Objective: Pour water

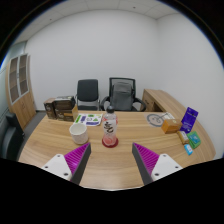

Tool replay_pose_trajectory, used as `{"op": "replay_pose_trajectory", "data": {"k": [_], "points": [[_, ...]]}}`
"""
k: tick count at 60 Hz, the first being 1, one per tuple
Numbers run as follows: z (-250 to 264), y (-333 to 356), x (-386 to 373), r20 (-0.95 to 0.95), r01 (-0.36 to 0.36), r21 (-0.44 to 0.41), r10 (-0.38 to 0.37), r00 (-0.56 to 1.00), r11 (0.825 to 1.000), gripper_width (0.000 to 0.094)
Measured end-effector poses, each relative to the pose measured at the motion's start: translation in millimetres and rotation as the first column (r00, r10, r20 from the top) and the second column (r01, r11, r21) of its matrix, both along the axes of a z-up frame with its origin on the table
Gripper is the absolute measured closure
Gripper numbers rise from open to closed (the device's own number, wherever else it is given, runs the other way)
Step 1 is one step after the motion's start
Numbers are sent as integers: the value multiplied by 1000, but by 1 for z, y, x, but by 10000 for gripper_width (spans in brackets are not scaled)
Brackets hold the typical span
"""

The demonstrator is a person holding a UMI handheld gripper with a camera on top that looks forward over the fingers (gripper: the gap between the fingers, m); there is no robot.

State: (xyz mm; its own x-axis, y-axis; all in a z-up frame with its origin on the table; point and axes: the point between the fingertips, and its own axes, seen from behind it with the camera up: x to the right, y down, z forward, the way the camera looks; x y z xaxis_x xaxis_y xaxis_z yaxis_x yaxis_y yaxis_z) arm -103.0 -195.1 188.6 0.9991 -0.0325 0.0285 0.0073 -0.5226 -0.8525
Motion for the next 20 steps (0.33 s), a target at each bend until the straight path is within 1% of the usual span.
{"op": "replay_pose_trajectory", "data": {"k": [11,16,20], "points": [[17,-8,0,29,11,20,-12,1000,1000,79],[25,-6,-1,38,11,40,-12,999,999,78],[26,-5,-4,47,3,39,-5,999,999,78]]}}
